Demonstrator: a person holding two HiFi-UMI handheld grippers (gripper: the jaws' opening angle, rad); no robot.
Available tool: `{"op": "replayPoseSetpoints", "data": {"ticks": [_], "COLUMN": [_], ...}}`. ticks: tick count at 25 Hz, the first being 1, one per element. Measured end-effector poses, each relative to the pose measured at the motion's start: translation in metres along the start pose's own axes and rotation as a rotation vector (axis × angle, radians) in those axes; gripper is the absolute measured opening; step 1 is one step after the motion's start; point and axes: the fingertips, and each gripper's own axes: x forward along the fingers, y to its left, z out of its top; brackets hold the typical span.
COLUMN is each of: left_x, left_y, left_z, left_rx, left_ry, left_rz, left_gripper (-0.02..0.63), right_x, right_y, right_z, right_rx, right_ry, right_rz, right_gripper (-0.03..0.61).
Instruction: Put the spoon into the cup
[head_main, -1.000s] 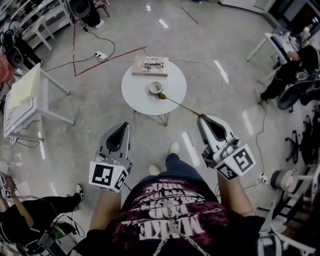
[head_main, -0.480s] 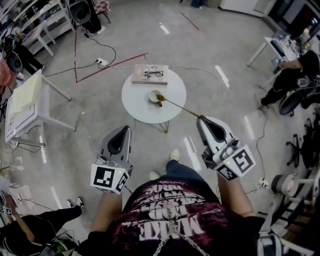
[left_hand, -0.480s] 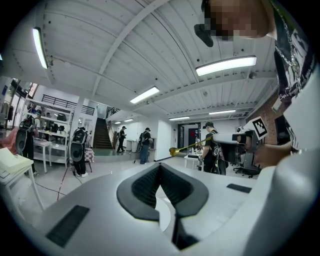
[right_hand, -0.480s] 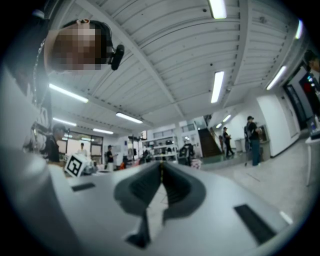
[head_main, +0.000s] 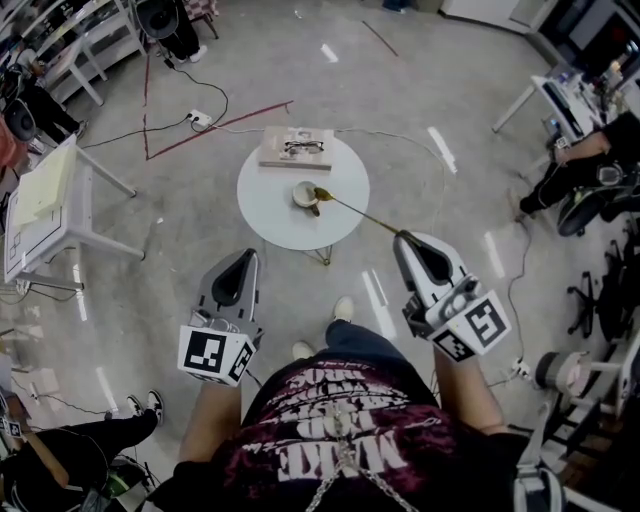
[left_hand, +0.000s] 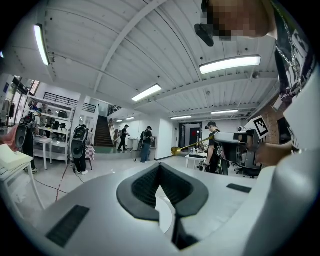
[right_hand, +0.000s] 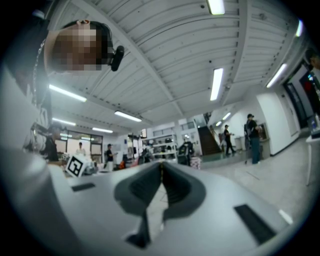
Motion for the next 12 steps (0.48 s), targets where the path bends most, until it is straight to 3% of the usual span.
{"op": "replayPoseSetpoints", "data": {"ticks": [12], "left_x": [0.049], "left_y": [0.006], "left_z": [0.003], "left_rx": [0.005], "left_ry": [0.009], "left_rz": [0.027], "left_gripper": [0.031], "right_x": [0.025], "right_y": [-0.048], "right_z": [0.007], "right_rx": [0.004], "right_ry": [-0.006], "right_rz": [0.038], "right_gripper": [0.035]}}
